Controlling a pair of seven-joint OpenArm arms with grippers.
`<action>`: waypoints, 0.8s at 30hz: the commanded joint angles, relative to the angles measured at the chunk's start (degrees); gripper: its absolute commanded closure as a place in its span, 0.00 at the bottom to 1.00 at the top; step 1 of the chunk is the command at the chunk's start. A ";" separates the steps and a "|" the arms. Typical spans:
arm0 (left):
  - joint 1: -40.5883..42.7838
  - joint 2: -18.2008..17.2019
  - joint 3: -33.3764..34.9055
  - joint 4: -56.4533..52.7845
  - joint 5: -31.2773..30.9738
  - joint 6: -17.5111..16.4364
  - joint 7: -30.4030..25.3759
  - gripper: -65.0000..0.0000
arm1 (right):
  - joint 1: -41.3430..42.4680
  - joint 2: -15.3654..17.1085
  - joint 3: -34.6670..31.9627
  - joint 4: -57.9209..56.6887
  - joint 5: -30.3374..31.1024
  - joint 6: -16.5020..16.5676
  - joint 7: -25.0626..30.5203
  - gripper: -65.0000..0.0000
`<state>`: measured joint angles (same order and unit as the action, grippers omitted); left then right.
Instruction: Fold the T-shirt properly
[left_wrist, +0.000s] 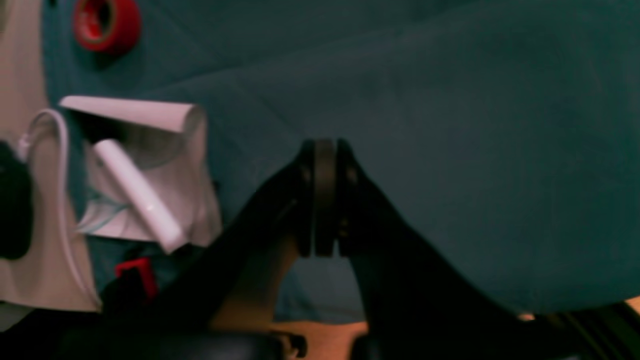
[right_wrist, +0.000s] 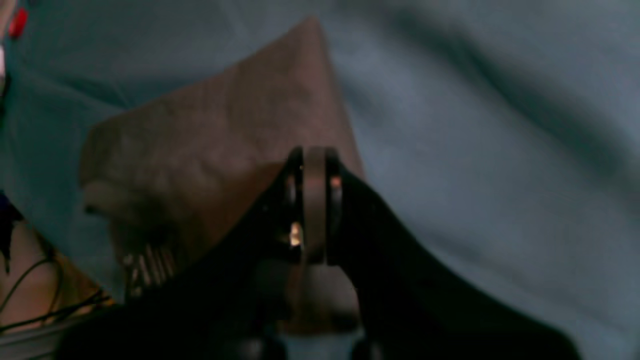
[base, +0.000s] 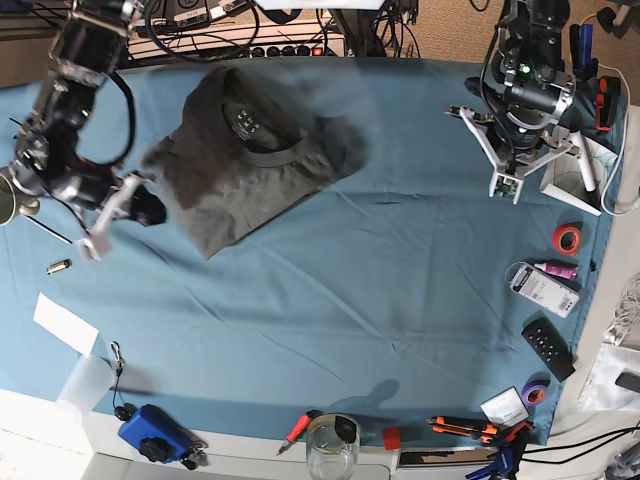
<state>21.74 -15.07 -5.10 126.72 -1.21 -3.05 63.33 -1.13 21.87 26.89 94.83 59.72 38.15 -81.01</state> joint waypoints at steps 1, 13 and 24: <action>-0.07 -0.52 -0.66 1.09 0.33 0.66 -0.76 1.00 | -0.50 1.36 2.12 1.92 1.66 0.15 1.01 1.00; 6.12 -0.83 -14.29 1.09 -10.91 -2.84 1.75 1.00 | -19.02 1.29 11.37 17.68 2.36 0.17 1.01 1.00; 14.60 -0.81 -22.80 1.07 -15.58 -5.03 0.96 1.00 | -32.87 -5.57 11.43 24.00 1.49 0.17 1.01 1.00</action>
<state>36.07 -15.38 -27.51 126.74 -16.62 -8.05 64.84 -33.74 15.51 37.87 117.93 60.29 38.35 -80.84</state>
